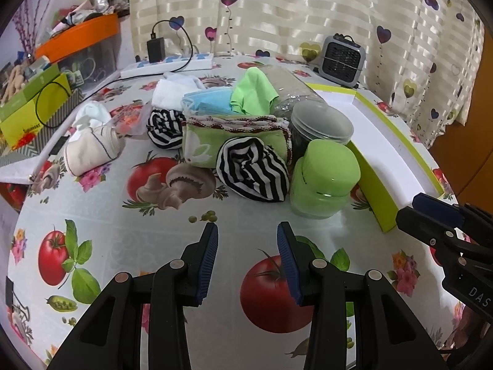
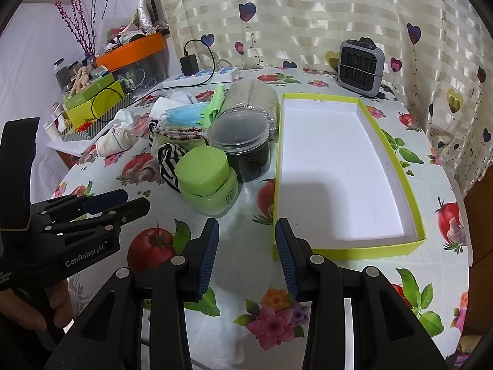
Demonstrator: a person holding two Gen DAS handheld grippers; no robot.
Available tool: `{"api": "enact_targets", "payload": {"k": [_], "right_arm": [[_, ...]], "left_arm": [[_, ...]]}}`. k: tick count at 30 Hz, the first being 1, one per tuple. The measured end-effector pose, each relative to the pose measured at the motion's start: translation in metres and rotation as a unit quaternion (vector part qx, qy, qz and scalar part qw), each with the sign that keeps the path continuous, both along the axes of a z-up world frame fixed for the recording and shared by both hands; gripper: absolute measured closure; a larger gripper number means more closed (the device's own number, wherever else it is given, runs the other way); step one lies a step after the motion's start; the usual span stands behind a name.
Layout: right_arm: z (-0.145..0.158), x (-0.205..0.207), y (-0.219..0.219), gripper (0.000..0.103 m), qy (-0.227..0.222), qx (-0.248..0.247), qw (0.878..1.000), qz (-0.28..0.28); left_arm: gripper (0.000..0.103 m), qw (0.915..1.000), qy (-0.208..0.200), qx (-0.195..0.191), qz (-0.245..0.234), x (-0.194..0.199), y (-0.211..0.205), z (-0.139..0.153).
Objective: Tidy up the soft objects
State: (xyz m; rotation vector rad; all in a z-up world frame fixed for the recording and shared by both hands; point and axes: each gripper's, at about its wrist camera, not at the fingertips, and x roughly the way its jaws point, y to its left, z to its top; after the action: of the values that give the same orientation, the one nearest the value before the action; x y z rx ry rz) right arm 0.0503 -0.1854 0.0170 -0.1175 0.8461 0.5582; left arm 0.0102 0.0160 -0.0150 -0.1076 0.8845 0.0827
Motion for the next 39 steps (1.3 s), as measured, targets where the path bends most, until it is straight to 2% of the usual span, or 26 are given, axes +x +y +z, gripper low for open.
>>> {"api": "enact_targets", "payload": {"k": [9, 16, 23, 30, 33, 39], "right_arm": [[0.000, 0.002, 0.000, 0.064, 0.000, 0.000, 1.000, 0.000], [0.000, 0.003, 0.000, 0.064, 0.001, 0.000, 1.000, 0.000], [-0.002, 0.009, 0.002, 0.064, 0.001, 0.004, 1.000, 0.000], [-0.002, 0.014, 0.001, 0.064, 0.001, 0.008, 1.000, -0.001], [-0.002, 0.016, 0.000, 0.064, 0.001, 0.008, 1.000, -0.002], [-0.004, 0.022, -0.002, 0.064, 0.006, 0.009, 1.000, -0.004]], "left_arm": [[0.064, 0.9999, 0.001, 0.015, -0.003, 0.004, 0.001, 0.001], [0.064, 1.0000, 0.001, 0.005, 0.001, 0.009, 0.005, 0.001], [0.064, 0.9994, -0.001, -0.035, 0.000, 0.017, 0.021, 0.003], [0.054, 0.9975, -0.015, -0.069, -0.004, 0.030, 0.031, 0.006], [0.053, 0.9956, -0.016, -0.092, -0.010, 0.040, 0.033, 0.003], [0.053, 0.9939, 0.006, -0.108, -0.020, 0.062, 0.030, -0.012]]}}
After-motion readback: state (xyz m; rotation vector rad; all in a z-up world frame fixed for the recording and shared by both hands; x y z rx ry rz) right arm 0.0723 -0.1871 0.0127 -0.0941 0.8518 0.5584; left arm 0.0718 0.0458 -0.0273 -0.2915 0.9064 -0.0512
